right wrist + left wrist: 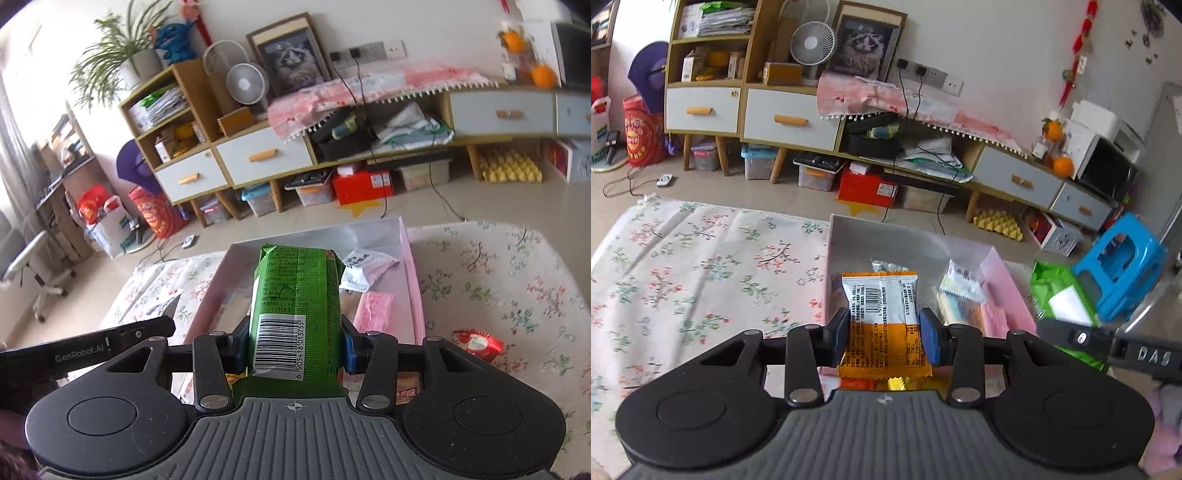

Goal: Organize snacks
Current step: 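Carry both snacks into the pink box and open both tools, then lift both open tools out of the box back over the pile, then close the left tool on the gold bar while the right tool approaches the yellow packet, then close the right tool on the yellow packet while the left tool lifts the gold bar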

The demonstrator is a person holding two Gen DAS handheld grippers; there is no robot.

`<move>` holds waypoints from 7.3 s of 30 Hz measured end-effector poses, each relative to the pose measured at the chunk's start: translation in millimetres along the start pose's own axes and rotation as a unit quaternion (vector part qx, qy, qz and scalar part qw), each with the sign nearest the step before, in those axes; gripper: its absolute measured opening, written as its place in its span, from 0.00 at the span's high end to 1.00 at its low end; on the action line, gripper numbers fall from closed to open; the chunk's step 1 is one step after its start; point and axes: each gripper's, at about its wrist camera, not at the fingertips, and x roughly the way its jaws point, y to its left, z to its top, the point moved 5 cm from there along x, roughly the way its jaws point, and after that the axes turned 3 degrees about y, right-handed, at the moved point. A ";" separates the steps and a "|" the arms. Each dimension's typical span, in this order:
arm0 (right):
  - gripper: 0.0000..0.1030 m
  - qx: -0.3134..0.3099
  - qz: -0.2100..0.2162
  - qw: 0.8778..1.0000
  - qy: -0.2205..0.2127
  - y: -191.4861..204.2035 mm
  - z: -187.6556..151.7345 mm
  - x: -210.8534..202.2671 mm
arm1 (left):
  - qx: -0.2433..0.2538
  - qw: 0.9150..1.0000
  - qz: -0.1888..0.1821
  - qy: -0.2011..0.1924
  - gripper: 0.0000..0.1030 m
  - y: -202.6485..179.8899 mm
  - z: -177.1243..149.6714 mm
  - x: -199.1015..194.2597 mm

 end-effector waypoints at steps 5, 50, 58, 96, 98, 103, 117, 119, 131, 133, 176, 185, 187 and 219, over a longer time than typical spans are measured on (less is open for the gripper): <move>0.57 0.024 -0.001 0.999 0.028 -10.1 3.1 27.2 | -0.003 1.000 0.019 0.012 0.64 1.8 7.9 27.5; 0.25 0.033 -0.014 0.999 0.016 -1.6 39.1 43.5 | 0.061 0.998 0.027 0.013 0.16 -11.8 8.4 16.6; 0.21 0.007 -0.010 1.000 0.021 5.1 25.9 14.9 | 0.061 0.998 0.025 0.017 0.08 -16.9 -3.0 -0.5; 0.10 -0.101 -0.063 0.990 0.073 -10.8 -69.5 -4.9 | 0.143 0.985 0.045 0.090 0.02 -9.2 -85.8 -1.7; 0.10 -0.097 -0.053 0.991 0.079 -4.4 -69.6 -0.1 | 0.142 0.984 0.044 0.098 0.03 -9.3 -87.1 2.4; 0.10 -0.053 -0.026 0.994 0.089 6.5 -63.2 15.9 | 0.139 0.982 0.058 0.111 0.06 -3.9 -87.5 11.8; 0.10 0.012 0.025 0.995 0.095 34.4 -59.9 65.0 | 0.113 0.982 0.062 0.136 0.07 24.1 -88.5 -1.7; 0.10 0.007 0.029 0.995 0.098 37.1 -62.4 66.8 | 0.113 0.982 0.062 0.137 0.07 26.1 -89.1 -3.6; 0.11 -0.018 0.005 0.994 0.106 21.1 -71.1 56.9 | 0.113 0.983 0.061 0.134 0.12 22.0 -85.9 -3.5; 0.11 -0.029 0.002 0.993 0.113 15.6 -75.5 51.8 | 0.119 0.982 0.057 0.136 0.14 19.1 -85.9 -1.8; 0.12 -0.098 0.004 0.991 0.095 9.1 -94.8 41.0 | 0.147 0.981 0.041 0.117 0.67 17.5 -91.0 -2.7; 0.20 -0.170 -0.043 0.982 0.076 20.7 -103.9 53.7 | 0.165 0.980 0.052 0.099 0.60 15.4 -89.1 4.0; 0.22 -0.186 -0.053 0.978 0.072 21.3 -105.2 55.2 | 0.167 0.980 0.053 0.098 0.60 15.0 -88.7 4.5; 0.49 -0.051 0.012 0.993 0.108 20.0 -76.3 19.2 | 0.087 0.991 0.022 0.102 0.75 19.6 -64.3 -15.0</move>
